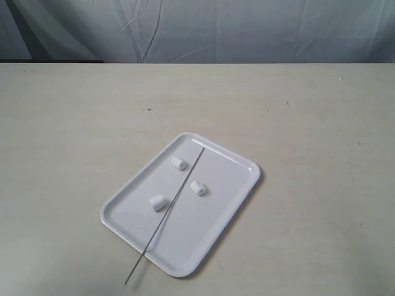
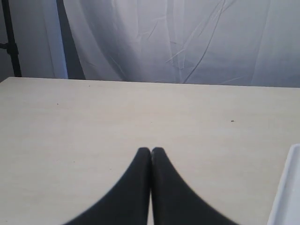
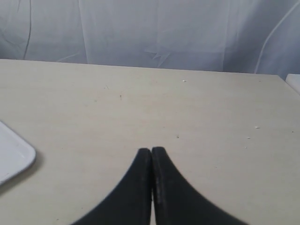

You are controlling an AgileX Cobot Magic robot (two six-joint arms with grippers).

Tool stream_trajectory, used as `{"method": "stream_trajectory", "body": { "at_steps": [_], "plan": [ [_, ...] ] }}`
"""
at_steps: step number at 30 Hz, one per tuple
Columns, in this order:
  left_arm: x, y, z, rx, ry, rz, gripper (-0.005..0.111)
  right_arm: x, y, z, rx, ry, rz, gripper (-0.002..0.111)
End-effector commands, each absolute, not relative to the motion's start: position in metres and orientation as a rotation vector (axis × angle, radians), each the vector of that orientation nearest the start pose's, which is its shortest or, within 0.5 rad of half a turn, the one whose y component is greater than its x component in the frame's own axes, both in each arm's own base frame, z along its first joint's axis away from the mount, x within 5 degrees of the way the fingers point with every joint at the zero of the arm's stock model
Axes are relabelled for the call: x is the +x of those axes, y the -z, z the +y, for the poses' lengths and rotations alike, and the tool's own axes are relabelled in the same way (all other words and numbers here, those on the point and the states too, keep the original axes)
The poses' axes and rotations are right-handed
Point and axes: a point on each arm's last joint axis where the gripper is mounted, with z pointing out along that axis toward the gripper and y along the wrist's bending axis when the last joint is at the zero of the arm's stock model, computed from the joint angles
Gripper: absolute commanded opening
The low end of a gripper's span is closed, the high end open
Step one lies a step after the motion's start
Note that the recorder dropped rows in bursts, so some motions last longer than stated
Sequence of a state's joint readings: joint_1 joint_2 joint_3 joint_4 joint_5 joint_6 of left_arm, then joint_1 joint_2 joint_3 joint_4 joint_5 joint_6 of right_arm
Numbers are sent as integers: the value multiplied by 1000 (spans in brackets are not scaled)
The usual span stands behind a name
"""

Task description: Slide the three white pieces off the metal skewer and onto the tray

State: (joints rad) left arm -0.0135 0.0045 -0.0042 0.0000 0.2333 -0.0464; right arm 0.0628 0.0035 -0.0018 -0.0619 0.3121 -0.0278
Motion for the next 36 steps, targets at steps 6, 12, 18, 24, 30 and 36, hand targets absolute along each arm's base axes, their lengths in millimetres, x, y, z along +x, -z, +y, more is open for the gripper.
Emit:
{"method": "stream_trajectory", "body": {
  "at_steps": [6, 12, 18, 24, 30, 36],
  "plan": [
    [55, -191, -1, -6, 29, 1723, 0, 54, -186, 2, -108, 26, 1786, -1],
    [55, -191, 0, 10, 6, 1723, 0, 54, -186, 2, -108, 26, 1786, -1],
    [55, -191, 0, 8, 7, 1723, 0, 54, -186, 2, -108, 26, 1786, -1],
    [55, -191, 0, 8, 7, 1723, 0, 54, -186, 2, -108, 26, 1786, -1],
    [55, -191, 0, 10, 6, 1723, 0, 54, -186, 2, -108, 25, 1784, -1],
    [55, -191, 0, 8, 7, 1723, 0, 54, -186, 2, -108, 25, 1782, -1]
  ]
}}
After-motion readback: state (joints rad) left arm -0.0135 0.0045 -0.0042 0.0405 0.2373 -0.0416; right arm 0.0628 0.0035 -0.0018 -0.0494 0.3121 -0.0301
